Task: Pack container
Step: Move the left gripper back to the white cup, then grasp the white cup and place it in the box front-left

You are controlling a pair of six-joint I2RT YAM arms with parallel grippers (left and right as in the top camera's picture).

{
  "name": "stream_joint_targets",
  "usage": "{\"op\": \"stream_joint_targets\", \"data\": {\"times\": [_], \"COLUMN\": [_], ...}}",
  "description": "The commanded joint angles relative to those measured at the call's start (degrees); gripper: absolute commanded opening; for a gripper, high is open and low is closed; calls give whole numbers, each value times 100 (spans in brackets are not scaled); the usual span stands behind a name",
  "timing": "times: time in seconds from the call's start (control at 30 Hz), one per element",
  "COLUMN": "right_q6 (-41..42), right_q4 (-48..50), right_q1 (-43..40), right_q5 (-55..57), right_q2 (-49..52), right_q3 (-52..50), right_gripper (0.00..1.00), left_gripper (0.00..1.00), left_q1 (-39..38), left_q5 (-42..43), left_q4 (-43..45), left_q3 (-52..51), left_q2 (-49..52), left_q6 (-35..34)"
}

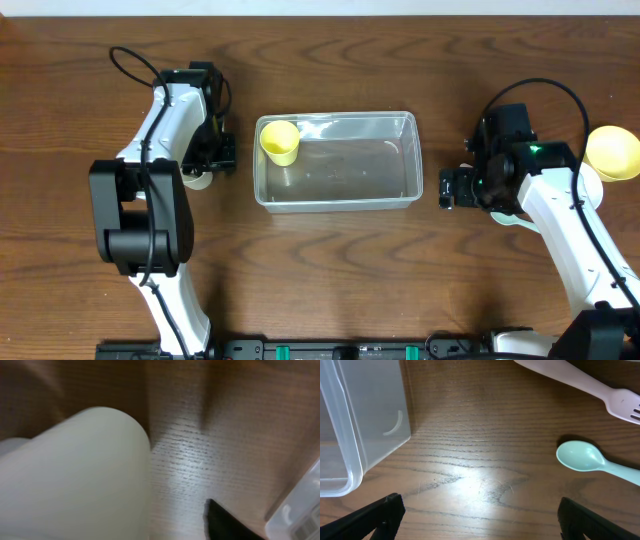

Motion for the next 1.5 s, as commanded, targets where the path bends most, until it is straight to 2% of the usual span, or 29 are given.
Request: {"op": "stream_joint_targets", "data": {"times": [0.0,0.1,0.17,0.33,0.5,0.7,0.8,1.0,1.3,1.47], "right_q6": [-87,-87,-87,-87,-87,-87,-87,-87,-87,-87], "right_q4": [-11,-11,-11,-13,-9,-4,-2,-4,-7,-7], "right_q1": [59,59,59,59,59,59,59,59,59,59], "right_q5": [0,0,0,0,0,0,0,0,0,0], "right_q2": [20,20,20,20,20,20,20,20,20,20], "right_q3": [90,90,90,90,90,90,90,90,90,90], "right_gripper": [99,99,99,99,99,99,99,99,99,99], "left_gripper": [32,14,6,6,6,6,6,6,6,6], "left_q1": [26,22,20,-9,-271,-1257,-1805,-2559,-2616,-2616], "left_q5": [-7,-7,-7,-7,2,315,313,227,229,227], "left_q4": [-35,-35,-48,-210,-756,-573,-505,-374,203,400], "left_q3": [22,33,48,133,549,643,640,356,-356,-422], "left_q2": [-142,-214,-262,-544,-1325,-2682,-2924,-2680,-1698,-1062], "left_q6": [-22,-20,-22,-22,-76,-103,-81,-17,-17,-15]}}
